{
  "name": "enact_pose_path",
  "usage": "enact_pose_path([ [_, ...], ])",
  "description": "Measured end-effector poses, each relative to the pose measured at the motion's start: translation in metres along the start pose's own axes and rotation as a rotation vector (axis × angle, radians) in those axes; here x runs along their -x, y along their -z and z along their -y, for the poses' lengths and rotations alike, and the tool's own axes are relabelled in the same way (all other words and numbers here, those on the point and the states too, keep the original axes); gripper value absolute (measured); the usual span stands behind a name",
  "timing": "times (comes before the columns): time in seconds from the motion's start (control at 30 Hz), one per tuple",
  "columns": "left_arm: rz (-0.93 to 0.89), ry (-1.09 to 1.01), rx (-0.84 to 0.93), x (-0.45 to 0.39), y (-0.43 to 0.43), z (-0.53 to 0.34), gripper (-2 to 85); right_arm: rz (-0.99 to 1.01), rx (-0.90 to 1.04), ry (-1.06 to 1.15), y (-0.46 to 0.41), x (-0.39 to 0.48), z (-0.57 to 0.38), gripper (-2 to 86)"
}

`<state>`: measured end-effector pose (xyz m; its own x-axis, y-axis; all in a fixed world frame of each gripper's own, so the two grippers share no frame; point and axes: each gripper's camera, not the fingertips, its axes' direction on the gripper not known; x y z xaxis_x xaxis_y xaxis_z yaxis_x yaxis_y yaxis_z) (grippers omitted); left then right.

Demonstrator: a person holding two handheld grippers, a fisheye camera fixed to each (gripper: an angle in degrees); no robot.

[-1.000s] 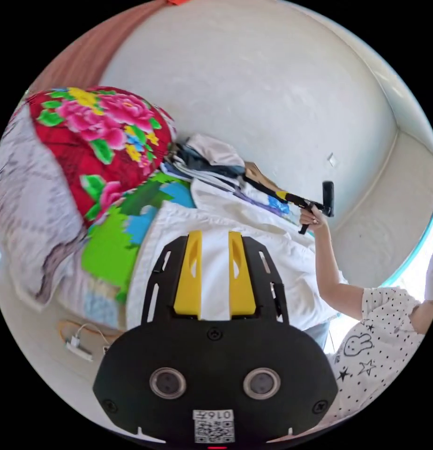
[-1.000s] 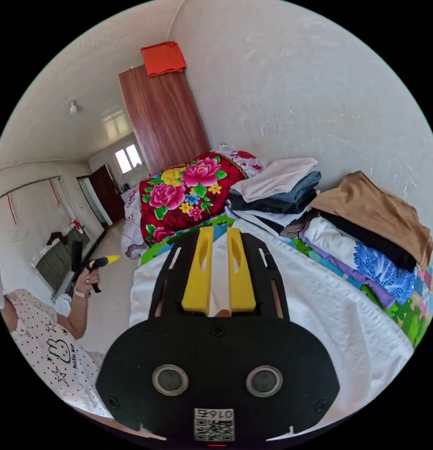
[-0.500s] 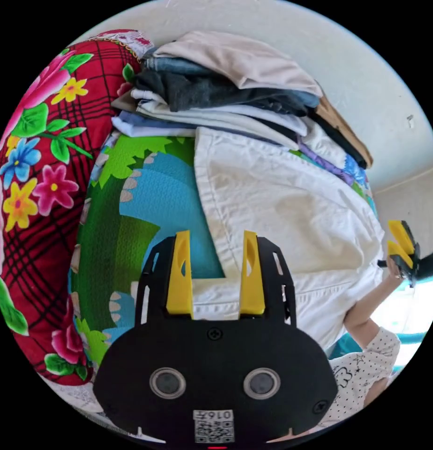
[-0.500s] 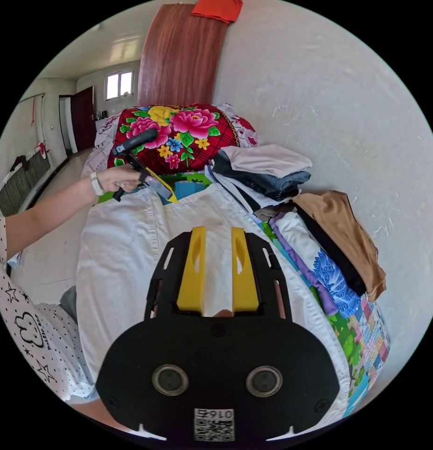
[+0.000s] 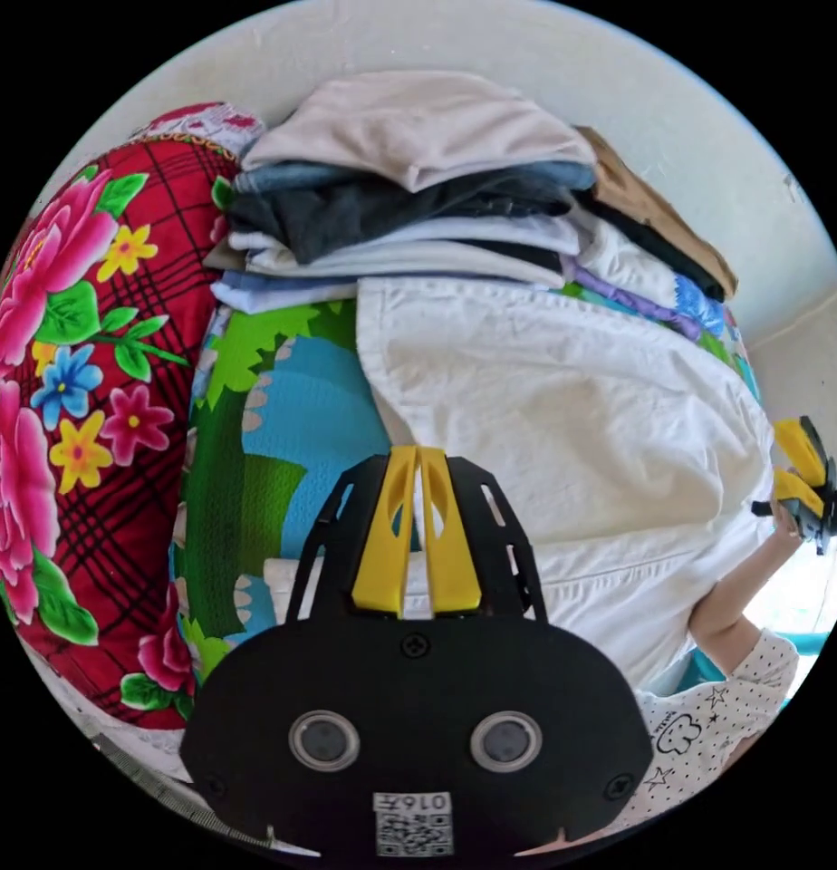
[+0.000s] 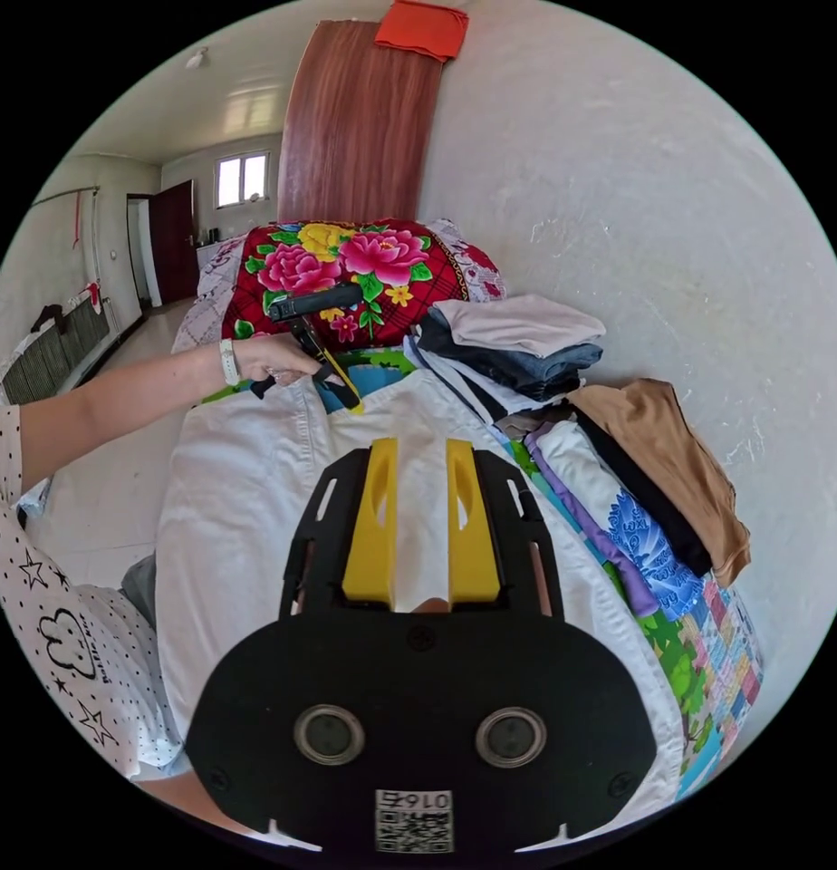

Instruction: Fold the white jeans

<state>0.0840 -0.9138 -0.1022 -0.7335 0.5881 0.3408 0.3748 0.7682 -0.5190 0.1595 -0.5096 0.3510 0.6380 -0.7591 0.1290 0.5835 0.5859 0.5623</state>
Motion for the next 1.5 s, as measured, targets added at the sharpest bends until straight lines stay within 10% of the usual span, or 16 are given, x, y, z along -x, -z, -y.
enact_pose_path([
  [0.43, -0.147, -0.476, -0.235, -0.184, 0.085, -0.028, -0.2, -0.024, -0.067, -0.206, 0.0, 0.002, -0.045, 8.0],
  [0.6, 0.125, -0.495, -0.273, -0.252, -0.003, -0.098, 4.5, 0.05, -0.197, -0.377, 0.027, -0.025, -0.082, 6.2],
  [0.8, 0.261, -0.335, -0.612, -0.184, 0.039, -0.21, 7.5, 0.194, -0.28, -0.407, 0.03, -0.028, -0.105, 3.7],
  [1.2, -0.17, -0.127, -0.131, -0.005, -0.071, -0.197, 14.1, 0.143, -0.26, -0.371, 0.03, -0.007, -0.116, 2.1],
  [1.5, -0.143, -0.109, -0.42, -0.011, -0.065, -0.223, 5.8, 0.163, -0.271, -0.378, 0.029, -0.004, -0.116, 1.4],
])
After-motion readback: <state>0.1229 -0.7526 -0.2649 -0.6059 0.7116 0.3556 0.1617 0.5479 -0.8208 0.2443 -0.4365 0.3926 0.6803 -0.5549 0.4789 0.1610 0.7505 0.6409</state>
